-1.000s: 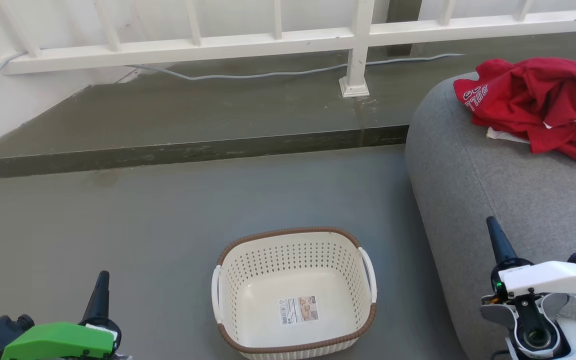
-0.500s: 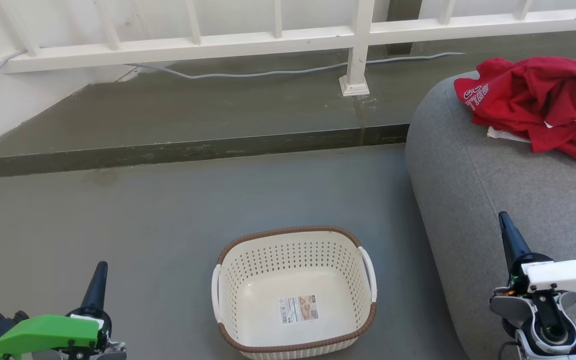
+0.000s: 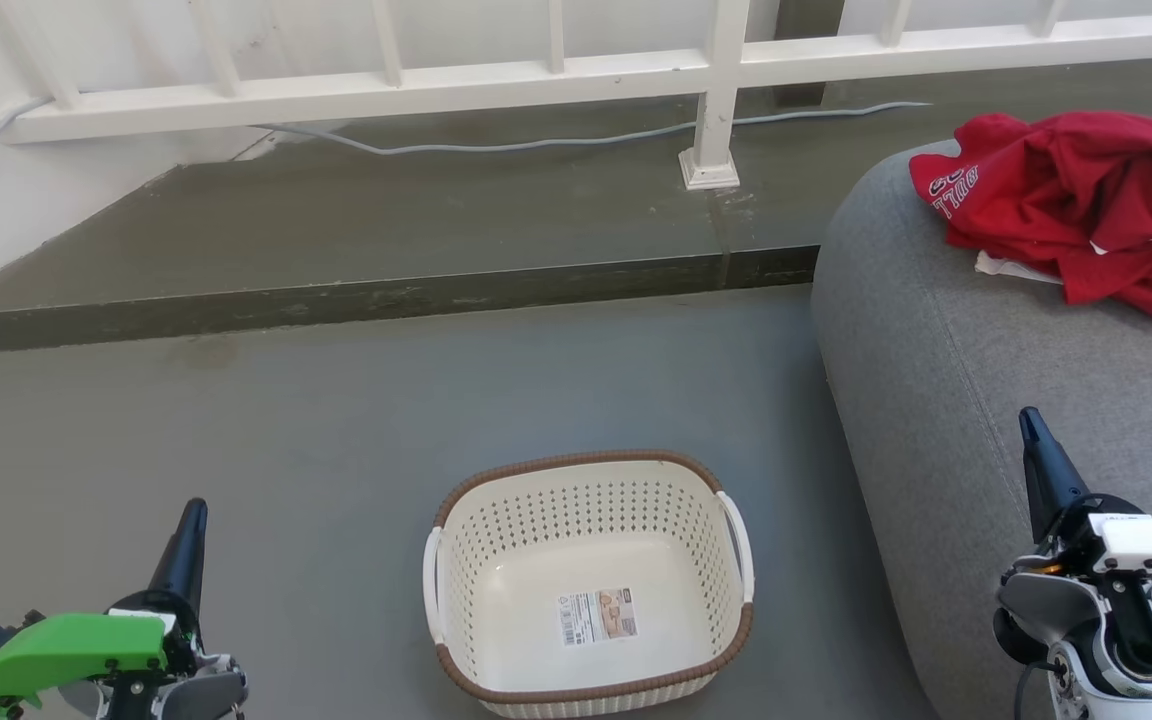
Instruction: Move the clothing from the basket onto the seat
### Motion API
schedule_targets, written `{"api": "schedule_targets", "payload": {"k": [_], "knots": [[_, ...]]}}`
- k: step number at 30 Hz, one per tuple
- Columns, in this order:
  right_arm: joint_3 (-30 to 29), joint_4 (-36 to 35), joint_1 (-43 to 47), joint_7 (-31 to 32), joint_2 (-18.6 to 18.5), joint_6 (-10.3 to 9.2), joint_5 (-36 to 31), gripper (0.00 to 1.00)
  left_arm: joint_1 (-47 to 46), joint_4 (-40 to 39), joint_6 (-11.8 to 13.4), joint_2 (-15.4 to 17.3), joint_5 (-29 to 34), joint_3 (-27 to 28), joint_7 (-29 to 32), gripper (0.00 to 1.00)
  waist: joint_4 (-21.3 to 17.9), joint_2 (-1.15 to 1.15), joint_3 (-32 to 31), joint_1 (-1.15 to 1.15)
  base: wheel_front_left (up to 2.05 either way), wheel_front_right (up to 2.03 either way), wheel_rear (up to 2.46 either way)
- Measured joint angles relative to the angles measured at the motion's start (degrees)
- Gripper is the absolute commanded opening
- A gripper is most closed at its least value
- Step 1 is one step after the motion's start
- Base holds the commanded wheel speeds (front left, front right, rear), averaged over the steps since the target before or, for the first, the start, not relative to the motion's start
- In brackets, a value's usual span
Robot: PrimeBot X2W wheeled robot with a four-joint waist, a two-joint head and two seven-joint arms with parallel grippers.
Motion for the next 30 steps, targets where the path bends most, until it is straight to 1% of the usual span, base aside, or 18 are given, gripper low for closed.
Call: {"api": "schedule_targets", "payload": {"k": [4, 30], "knots": [[-0.6, 0.05, -0.55, 0.53, -0.02, 0.21, 2.4, 0.0, -0.7, 0.47, -0.47, -0.33, -2.33, 0.35, 0.47, 0.0, 0.01, 0.0, 0.03, 0.0, 0.0, 0.0, 0.0], [-0.82, 0.36, -0.81, 0.54, -0.04, 0.22, 2.41, 0.0, -1.15, 1.18, -0.8, -0.65, -2.33, 0.42, 0.73, 0.0, 0.01, 0.0, 0.0, 0.0, 0.0, 0.0, 0.0]]}}
